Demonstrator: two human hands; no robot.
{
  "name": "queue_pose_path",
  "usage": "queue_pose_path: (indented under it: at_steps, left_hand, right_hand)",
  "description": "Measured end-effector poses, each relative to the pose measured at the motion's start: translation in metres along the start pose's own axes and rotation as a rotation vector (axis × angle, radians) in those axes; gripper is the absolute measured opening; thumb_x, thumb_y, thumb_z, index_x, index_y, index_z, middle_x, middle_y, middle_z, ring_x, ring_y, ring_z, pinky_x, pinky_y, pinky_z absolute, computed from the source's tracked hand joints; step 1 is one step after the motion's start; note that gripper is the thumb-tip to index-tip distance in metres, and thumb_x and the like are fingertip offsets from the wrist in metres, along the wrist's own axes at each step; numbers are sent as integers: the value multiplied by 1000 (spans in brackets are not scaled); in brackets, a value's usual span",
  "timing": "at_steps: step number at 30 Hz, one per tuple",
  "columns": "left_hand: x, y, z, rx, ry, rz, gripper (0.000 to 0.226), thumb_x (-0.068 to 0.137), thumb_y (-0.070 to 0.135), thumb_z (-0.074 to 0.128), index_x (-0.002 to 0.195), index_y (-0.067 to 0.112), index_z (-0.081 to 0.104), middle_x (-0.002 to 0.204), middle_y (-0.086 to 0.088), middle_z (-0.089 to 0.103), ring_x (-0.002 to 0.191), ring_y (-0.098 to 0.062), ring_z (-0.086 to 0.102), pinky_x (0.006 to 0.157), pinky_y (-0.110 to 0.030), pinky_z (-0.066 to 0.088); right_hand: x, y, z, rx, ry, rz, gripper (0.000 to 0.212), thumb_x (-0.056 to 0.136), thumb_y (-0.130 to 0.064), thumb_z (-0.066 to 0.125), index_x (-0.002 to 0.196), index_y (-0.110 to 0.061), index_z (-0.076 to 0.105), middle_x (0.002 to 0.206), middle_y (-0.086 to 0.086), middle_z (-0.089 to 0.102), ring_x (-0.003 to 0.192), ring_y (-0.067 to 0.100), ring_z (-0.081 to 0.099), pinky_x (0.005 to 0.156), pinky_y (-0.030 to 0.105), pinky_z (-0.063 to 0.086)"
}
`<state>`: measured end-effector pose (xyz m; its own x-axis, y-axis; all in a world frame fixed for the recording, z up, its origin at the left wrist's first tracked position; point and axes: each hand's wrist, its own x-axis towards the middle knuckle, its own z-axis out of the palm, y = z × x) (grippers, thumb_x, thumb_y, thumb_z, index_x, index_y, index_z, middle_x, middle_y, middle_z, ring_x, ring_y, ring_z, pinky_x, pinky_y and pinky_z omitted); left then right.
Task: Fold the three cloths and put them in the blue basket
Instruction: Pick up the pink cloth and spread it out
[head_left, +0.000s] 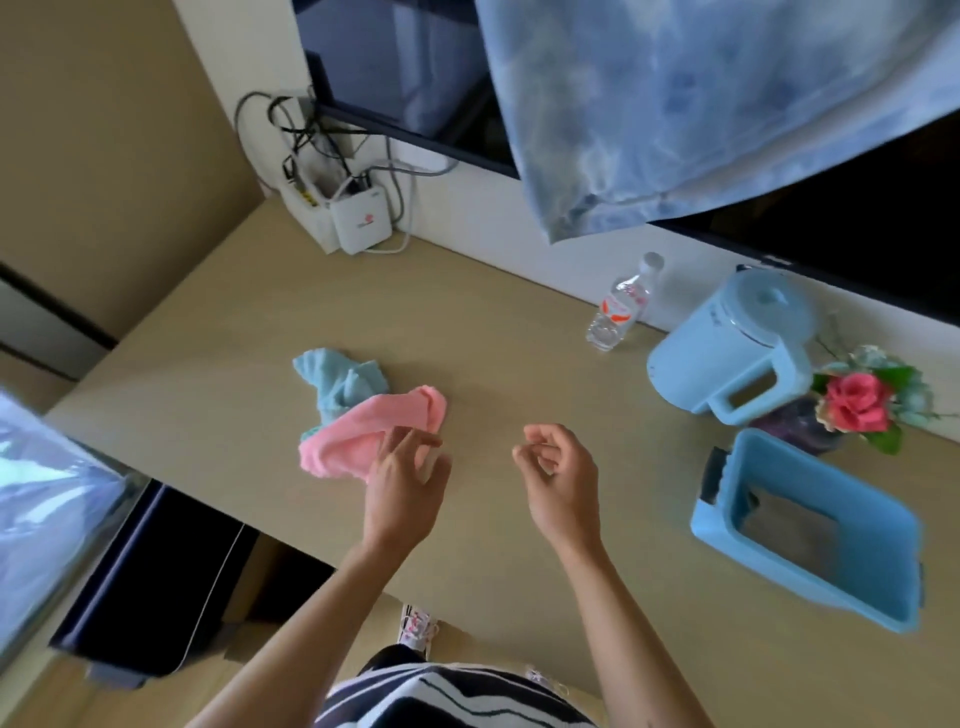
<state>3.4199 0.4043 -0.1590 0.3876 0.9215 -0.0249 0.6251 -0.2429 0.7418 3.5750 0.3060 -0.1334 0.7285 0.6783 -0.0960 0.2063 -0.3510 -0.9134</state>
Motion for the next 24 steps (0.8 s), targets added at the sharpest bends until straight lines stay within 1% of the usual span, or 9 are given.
queue_pose_path:
  at_steps: [3,5,8,10,13,16,19,21,24]
  left_hand:
    - [20,-56,-3,327,-36,-64,30,82,26,70,111,22,68,144,-10,44,134,-32,37,105,-52,42]
    - [34,-85,-8,475,-63,-57,34,80,26,71,114,23,67,152,-12,37,142,-34,28,113,-53,30]
    - [49,-103,-17,629,-164,-56,36,83,32,68,117,22,65,134,-6,51,125,-29,44,107,-43,33]
    - [54,-103,-21,670,-148,13,30,83,32,69,111,20,68,116,-2,60,111,-26,53,101,-41,35]
    - [55,-88,-29,512,-127,120,23,77,26,75,99,20,70,98,1,64,98,-27,61,93,-39,40]
    - [53,-53,-42,180,-216,116,21,76,17,75,96,19,67,94,4,63,85,-24,62,72,-30,42]
    - [52,-9,-58,-36,-238,91,27,77,19,78,102,23,67,96,12,62,82,-11,59,70,-26,43]
    - [50,19,-68,-159,-270,41,32,78,20,79,106,27,65,97,22,60,84,1,58,67,-20,47]
    - [45,54,-77,-352,-378,-6,39,79,17,79,113,30,64,105,18,61,85,-8,64,60,-22,56]
  right_hand:
    - [-4,1,11,-4,-21,13,16,88,-8,70,103,-13,66,103,3,69,91,10,68,82,15,51]
    - [-6,2,14,-18,-21,16,16,88,-9,70,103,-13,66,102,3,69,91,11,68,82,17,52]
    - [-8,3,16,-36,-15,22,15,89,-9,70,103,-13,67,101,3,69,91,13,68,83,18,52]
    - [-9,3,16,-35,-11,26,14,89,-8,70,102,-11,67,100,4,69,90,13,68,82,18,52]
    - [-10,3,14,-42,-8,29,14,88,-8,70,102,-9,67,98,5,69,87,15,68,81,16,52]
    - [-11,-2,11,-45,-50,22,20,86,-10,73,104,-11,67,98,1,69,85,13,67,80,20,51]
    - [-13,-14,9,-100,-249,-56,41,79,-20,81,116,-17,64,109,-8,67,95,3,63,84,17,48]
    - [-15,-24,9,-101,-405,-117,59,73,-27,86,125,-19,59,118,-8,63,103,2,60,86,14,45]
    - [-20,-35,9,-124,-447,-239,75,68,-33,88,131,-21,50,124,-6,53,109,4,55,86,10,43]
